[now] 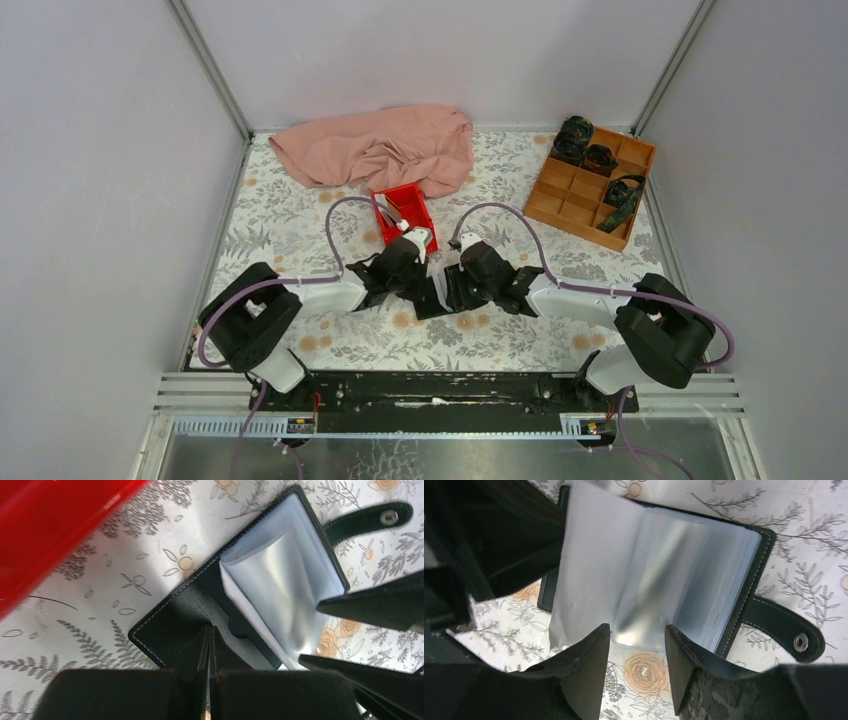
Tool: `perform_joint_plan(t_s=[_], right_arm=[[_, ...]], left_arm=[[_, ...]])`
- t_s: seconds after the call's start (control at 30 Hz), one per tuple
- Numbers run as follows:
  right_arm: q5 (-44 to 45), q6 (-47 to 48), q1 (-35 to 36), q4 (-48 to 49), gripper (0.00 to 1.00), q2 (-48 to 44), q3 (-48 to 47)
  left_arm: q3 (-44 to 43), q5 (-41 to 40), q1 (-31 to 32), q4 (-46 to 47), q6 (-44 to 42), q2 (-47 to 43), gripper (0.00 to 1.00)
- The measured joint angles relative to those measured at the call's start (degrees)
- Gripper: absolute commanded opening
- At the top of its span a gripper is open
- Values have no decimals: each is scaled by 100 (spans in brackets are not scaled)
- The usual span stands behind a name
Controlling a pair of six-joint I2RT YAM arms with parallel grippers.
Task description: Take the credit cards out of the card holder
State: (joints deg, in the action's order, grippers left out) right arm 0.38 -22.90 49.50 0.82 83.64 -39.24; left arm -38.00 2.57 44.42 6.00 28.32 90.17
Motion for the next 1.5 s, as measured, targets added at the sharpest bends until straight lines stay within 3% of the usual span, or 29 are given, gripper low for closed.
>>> perform_joint_plan(t_s=[0.27,0.57,0.77,1.03,1.5], right_arm=[[-592,-155,0,328,49,-13,0],[-863,-293,7,546,49,-11,-44],[-866,-295,7,588,49,87,-122],[-874,-378,13,645,49,245,-120],[-96,-254,-258,74,56,-291,-81]], left_arm=[[35,-26,-205,-142,-61,-192,0],[463,-481,-210,-466,-9,-2177,0],[520,-485,-208,-470,74,-3088,7],[608,-142,-205,-160,175,-1797,2],[627,289,-205,337,168,-555,0]])
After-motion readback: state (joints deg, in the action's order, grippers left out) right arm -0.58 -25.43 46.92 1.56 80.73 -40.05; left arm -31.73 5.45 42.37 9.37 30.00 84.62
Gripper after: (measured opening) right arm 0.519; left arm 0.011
